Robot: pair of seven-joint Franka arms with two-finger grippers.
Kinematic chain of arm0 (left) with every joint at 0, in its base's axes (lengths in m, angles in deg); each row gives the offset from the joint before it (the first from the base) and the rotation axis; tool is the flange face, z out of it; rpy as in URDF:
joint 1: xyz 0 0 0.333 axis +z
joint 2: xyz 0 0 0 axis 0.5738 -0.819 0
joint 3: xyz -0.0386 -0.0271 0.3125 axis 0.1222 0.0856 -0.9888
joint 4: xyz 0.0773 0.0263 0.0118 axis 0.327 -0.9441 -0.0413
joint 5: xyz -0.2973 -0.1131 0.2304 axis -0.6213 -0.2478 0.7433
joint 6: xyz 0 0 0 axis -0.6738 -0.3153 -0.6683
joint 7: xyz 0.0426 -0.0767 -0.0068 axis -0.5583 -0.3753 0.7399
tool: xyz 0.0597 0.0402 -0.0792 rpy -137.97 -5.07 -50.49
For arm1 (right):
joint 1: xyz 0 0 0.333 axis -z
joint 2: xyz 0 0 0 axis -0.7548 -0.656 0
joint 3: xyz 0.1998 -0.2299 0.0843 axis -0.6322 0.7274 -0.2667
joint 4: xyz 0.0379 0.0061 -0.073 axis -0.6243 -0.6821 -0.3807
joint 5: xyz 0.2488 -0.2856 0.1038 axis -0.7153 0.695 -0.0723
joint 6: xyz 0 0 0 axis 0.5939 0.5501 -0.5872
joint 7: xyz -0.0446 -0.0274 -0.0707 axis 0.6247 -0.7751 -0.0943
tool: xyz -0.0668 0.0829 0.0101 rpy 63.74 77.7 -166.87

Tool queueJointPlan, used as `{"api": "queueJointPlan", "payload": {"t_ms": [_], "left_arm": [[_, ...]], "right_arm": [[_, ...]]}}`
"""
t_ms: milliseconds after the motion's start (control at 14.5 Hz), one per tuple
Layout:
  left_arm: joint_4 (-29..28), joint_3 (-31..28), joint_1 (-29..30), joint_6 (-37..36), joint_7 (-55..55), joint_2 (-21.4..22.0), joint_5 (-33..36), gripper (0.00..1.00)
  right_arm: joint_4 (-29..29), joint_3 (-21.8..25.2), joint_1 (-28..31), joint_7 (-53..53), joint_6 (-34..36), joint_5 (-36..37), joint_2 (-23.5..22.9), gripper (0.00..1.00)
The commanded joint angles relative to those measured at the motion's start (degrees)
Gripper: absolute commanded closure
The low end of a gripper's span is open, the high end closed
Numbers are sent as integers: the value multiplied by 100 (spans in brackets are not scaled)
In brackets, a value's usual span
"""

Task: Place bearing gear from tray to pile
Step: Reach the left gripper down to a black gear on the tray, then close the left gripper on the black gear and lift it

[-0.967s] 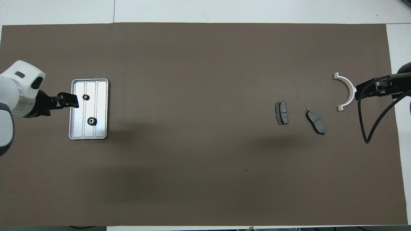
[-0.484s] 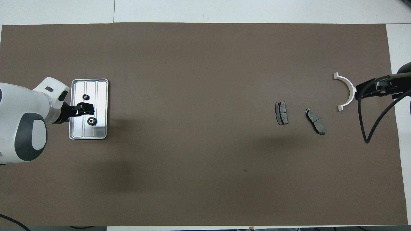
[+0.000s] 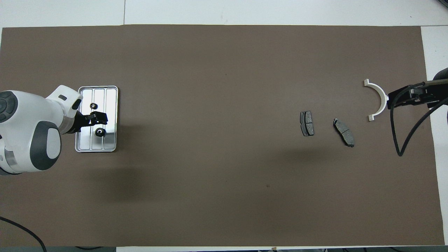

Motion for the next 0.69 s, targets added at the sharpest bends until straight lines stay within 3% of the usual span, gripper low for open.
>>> {"api": "queueJointPlan", "payload": {"t_ms": [0,69,207,622], "left_arm": [[-93,12,-40,157,70,-63,63,0],[-180,12,-49,175,79,-72,63,0],[-199,12,-23,306,79,-177,63,10],[-278,12,-31,219,79,-177,63,15]], "right_arm": [[-138,-17,84,70,-84,23,120,0],[-138,-17,75,70,-84,23,120,0],[-147,-17,75,61,-92,23,120,0],[-165,-17,75,52,-154,23,120,0]]}}
